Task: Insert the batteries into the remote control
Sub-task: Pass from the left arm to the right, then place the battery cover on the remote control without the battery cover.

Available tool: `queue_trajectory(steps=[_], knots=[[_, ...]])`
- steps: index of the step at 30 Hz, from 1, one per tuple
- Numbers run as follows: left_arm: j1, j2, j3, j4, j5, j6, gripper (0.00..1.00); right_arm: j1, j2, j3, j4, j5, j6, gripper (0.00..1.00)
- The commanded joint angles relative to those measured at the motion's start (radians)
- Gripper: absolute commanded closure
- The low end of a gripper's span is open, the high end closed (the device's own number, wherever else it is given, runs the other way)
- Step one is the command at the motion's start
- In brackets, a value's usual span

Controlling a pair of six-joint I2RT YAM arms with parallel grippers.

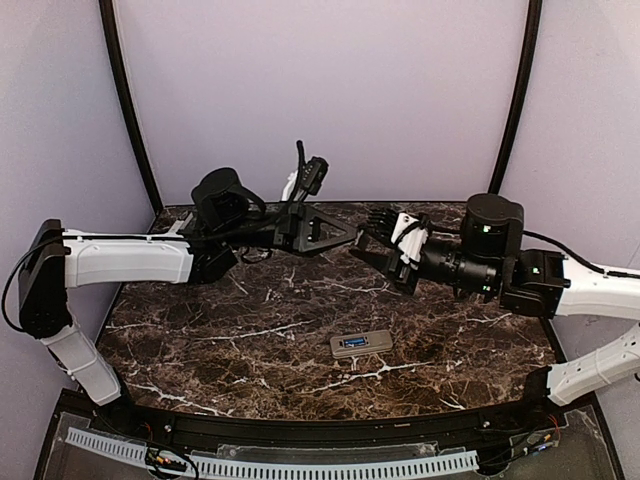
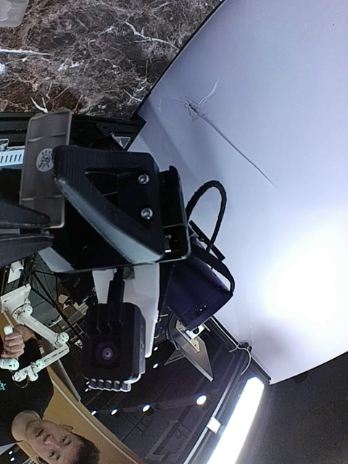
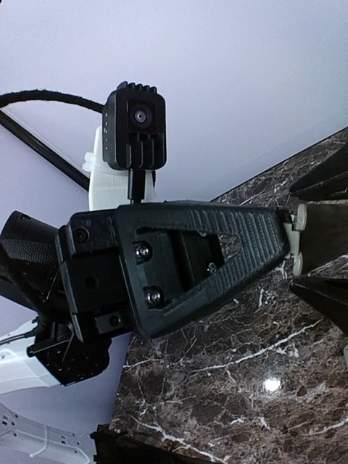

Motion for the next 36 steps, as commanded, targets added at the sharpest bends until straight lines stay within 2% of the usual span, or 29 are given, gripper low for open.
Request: queue_trajectory(steps=[1,7,8,11,12,14,15,20,21,24,25,26,28,29,30,33,36], knots=[[0.000,-0.003,-0.009,0.014,0.006,0.003,1.00,0.011,-0.007,0.022,0.008,0.032,-0.014,0.69],[0.002,-0.001,-0.015,0.012,-0.001,0.003,0.97,0.010,-0.023,0.014,0.002,0.022,-0.012,0.77],[0.004,-0.001,-0.017,0.011,-0.007,0.005,0.88,0.011,-0.023,0.014,-0.004,0.018,-0.010,0.78],[0.012,-0.008,-0.028,0.008,-0.021,0.008,0.71,0.011,-0.022,0.012,-0.019,0.010,0.001,0.80],[0.018,-0.011,-0.031,0.007,-0.026,0.012,0.59,0.011,-0.022,0.011,-0.027,0.007,0.004,0.81],[0.033,-0.034,-0.039,-0.007,-0.035,0.034,0.45,0.010,-0.022,0.005,-0.036,-0.006,0.006,0.82],[0.040,-0.045,-0.045,-0.042,-0.039,0.048,0.42,0.011,-0.022,0.004,-0.047,-0.015,0.006,0.83],[0.127,-0.158,-0.104,-0.245,-0.122,0.204,0.23,0.009,0.011,0.024,-0.156,-0.064,0.019,0.86],[0.148,-0.172,-0.133,-0.293,-0.141,0.287,0.21,0.008,0.027,0.034,-0.183,-0.084,0.025,0.87],[0.155,-0.246,-0.173,-0.632,-0.313,0.530,0.16,-0.007,0.073,0.054,-0.241,-0.092,0.065,0.90],[0.151,-0.256,-0.197,-0.690,-0.392,0.638,0.15,-0.027,0.074,0.046,-0.244,-0.099,0.080,0.91],[0.148,-0.271,-0.210,-0.773,-0.424,0.685,0.14,-0.052,0.072,0.038,-0.248,-0.118,0.099,0.91],[0.129,-0.288,-0.265,-0.824,-0.517,0.782,0.11,-0.114,0.066,0.034,-0.267,-0.179,0.141,0.91],[0.105,-0.291,-0.305,-0.840,-0.576,0.836,0.04,-0.150,0.064,0.031,-0.276,-0.217,0.157,0.91],[0.090,-0.287,-0.344,-0.850,-0.606,0.859,0.03,-0.183,0.065,0.030,-0.290,-0.249,0.169,0.91],[0.000,-0.236,-0.393,-0.827,-0.702,0.949,0.02,-0.259,0.091,0.043,-0.336,-0.307,0.204,0.91],[-0.069,-0.168,-0.412,-0.741,-0.739,0.985,0.01,-0.318,0.142,0.073,-0.378,-0.348,0.255,0.92]])
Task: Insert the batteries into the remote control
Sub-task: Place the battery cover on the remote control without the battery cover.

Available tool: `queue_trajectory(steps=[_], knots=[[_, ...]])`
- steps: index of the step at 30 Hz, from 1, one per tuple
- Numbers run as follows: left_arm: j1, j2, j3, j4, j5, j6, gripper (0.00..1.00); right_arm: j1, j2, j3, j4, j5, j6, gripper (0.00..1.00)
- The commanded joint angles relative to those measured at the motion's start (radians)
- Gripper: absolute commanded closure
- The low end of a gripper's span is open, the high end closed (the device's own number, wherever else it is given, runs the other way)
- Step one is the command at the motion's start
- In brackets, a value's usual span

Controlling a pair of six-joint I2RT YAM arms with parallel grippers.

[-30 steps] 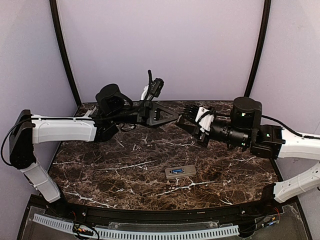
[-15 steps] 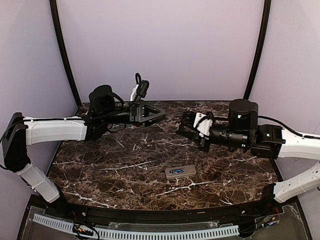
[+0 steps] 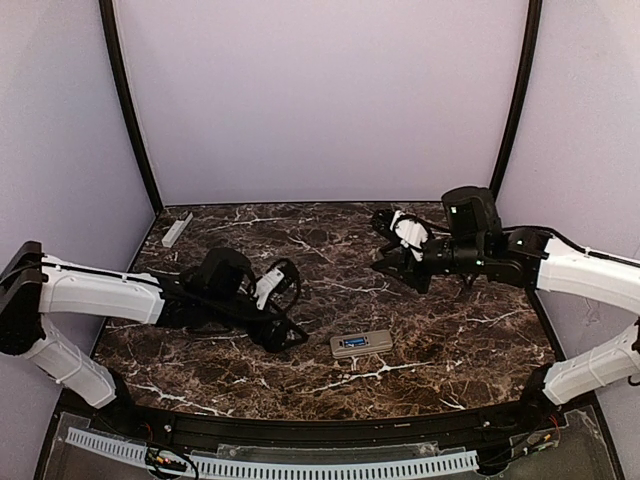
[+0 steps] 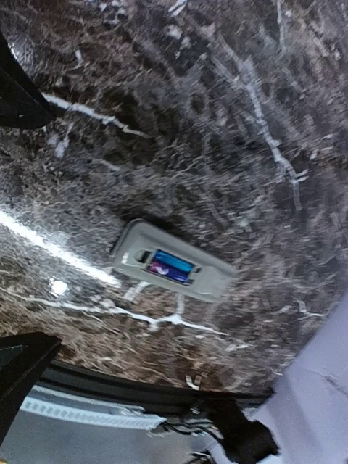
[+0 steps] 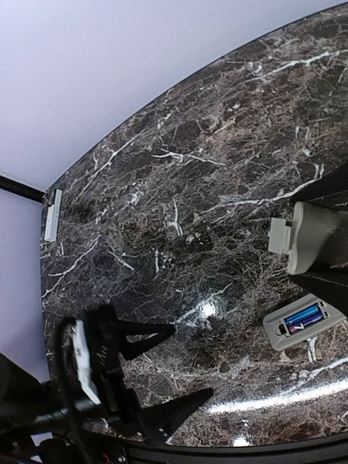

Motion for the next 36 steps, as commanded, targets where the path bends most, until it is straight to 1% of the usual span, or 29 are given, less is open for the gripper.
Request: queue_trajectory(steps=[1,2,3,6,11,12,16,22,26,32,36], knots=[[-0.105,0.099,-0.028,0.019,-0.147,0.181,0.01,-0.073,0.062,0.043,-0.075,-0.130,0.110,0.92],[-0.119,0.113,-0.026,0.047,-0.157,0.193,0.02,-0.087,0.066,0.041,-0.075,-0.152,0.129,0.92],[-0.152,0.141,-0.024,0.059,-0.184,0.243,0.02,-0.100,0.065,0.037,-0.073,-0.174,0.146,0.92],[-0.202,0.203,0.008,0.089,-0.250,0.321,0.01,-0.146,0.076,0.035,-0.074,-0.220,0.190,0.92],[-0.246,0.322,0.070,0.092,-0.318,0.375,0.01,-0.200,0.087,0.038,-0.085,-0.269,0.229,0.92],[-0.260,0.334,0.087,0.091,-0.363,0.392,0.02,-0.205,0.091,0.037,-0.088,-0.270,0.229,0.92],[-0.280,0.408,0.128,0.098,-0.420,0.415,0.02,-0.214,0.110,0.039,-0.091,-0.285,0.235,0.92],[-0.278,0.479,0.165,0.133,-0.513,0.441,0.01,-0.221,0.136,0.043,-0.089,-0.304,0.248,0.92],[-0.257,0.503,0.192,0.122,-0.540,0.454,0.02,-0.223,0.146,0.044,-0.091,-0.305,0.253,0.92],[-0.213,0.505,0.204,0.126,-0.546,0.448,0.04,-0.223,0.169,0.039,-0.092,-0.312,0.255,0.92],[-0.181,0.495,0.199,0.140,-0.513,0.425,0.05,-0.222,0.184,0.040,-0.092,-0.318,0.263,0.92]])
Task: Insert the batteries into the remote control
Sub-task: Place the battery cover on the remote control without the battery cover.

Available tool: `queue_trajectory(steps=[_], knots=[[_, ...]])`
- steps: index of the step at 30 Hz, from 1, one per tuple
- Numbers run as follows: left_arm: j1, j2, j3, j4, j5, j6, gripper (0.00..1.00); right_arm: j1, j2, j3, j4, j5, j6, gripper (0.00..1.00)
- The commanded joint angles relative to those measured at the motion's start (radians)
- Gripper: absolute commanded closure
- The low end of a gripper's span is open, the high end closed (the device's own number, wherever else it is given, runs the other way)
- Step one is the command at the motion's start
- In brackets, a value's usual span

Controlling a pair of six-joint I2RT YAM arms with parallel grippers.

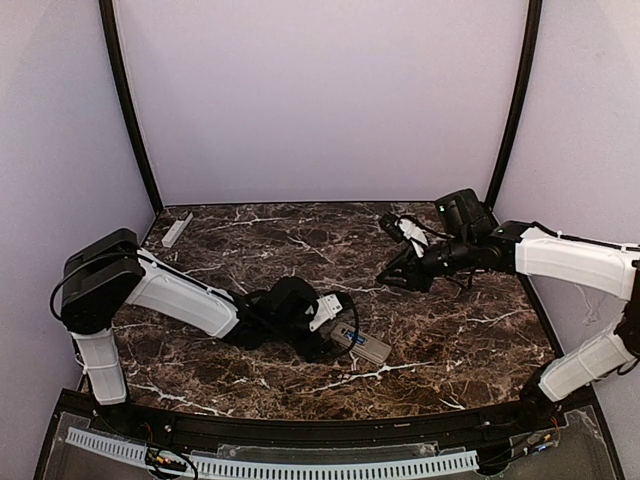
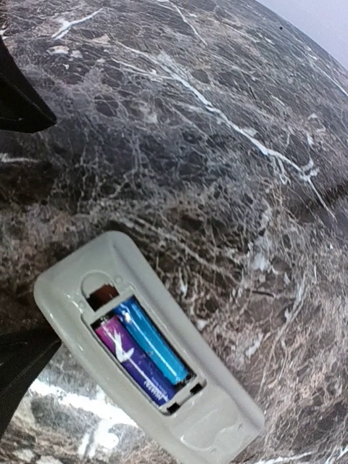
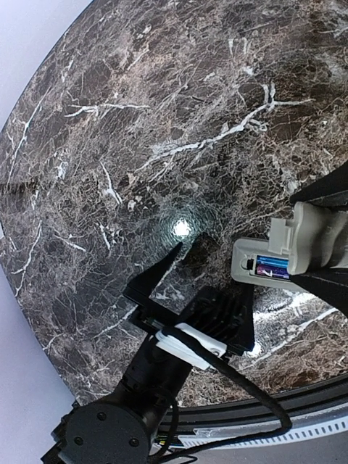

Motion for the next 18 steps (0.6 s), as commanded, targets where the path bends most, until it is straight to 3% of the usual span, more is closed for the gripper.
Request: queue_trajectory(steps=[1,6,10,18], knots=[[0.034,0.006,-0.009,-0.041,0.006,-0.004,0.05,-0.002,0.022,0.025,0.004,-0.007,0.022,0.92],[0.037,-0.081,-0.077,-0.037,-0.003,-0.075,0.05,0.032,0.059,0.061,-0.026,0.066,0.129,0.90],[0.044,-0.158,-0.144,-0.030,-0.088,-0.164,0.02,0.120,0.112,0.099,-0.078,0.158,0.253,0.88],[0.143,-0.295,-0.257,-0.028,-0.126,-0.381,0.02,0.226,0.223,0.122,-0.077,0.241,0.348,0.88]])
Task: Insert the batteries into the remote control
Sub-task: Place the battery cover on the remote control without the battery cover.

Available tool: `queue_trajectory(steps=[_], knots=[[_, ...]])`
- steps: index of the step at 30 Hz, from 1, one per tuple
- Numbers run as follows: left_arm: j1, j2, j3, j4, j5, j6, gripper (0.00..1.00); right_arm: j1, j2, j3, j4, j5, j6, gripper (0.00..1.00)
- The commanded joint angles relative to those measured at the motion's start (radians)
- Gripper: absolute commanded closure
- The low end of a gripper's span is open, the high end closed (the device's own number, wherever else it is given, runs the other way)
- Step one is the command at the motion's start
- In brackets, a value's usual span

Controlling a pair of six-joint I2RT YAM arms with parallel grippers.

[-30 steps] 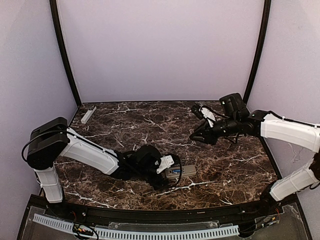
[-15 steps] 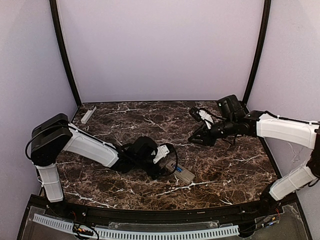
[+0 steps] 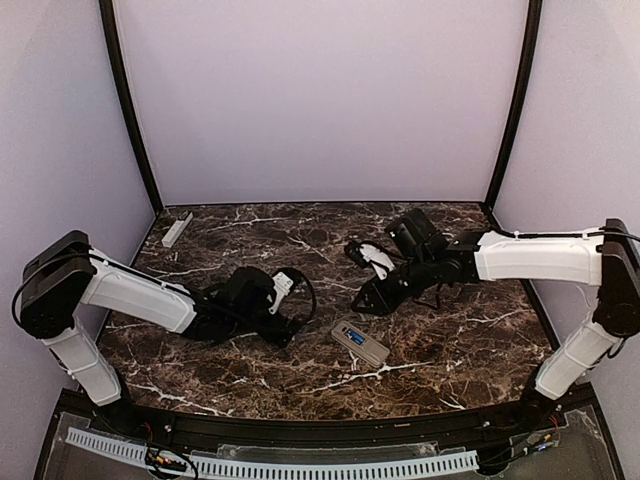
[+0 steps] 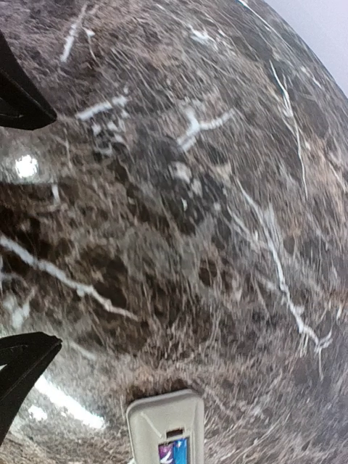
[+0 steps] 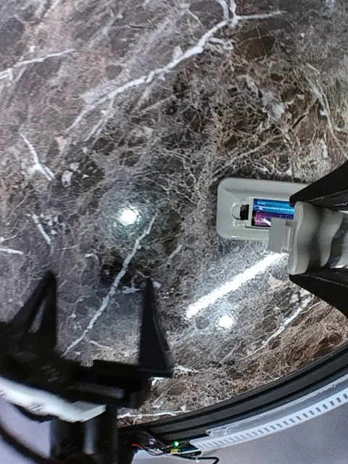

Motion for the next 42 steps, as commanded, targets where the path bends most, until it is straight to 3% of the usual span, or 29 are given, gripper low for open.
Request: queue_trajectory(steps=[1,13,42], knots=[[0.039,-0.097,-0.076,-0.006,-0.038,-0.125,0.02,0.040,0.050,0.031,-0.015,0.082,0.077,0.88],[0.043,-0.106,-0.088,0.023,-0.027,-0.117,0.01,0.140,0.040,-0.065,0.153,0.266,0.108,0.89],[0.044,-0.118,-0.092,0.022,-0.024,-0.108,0.01,0.188,0.076,-0.183,0.290,0.332,0.065,0.84]])
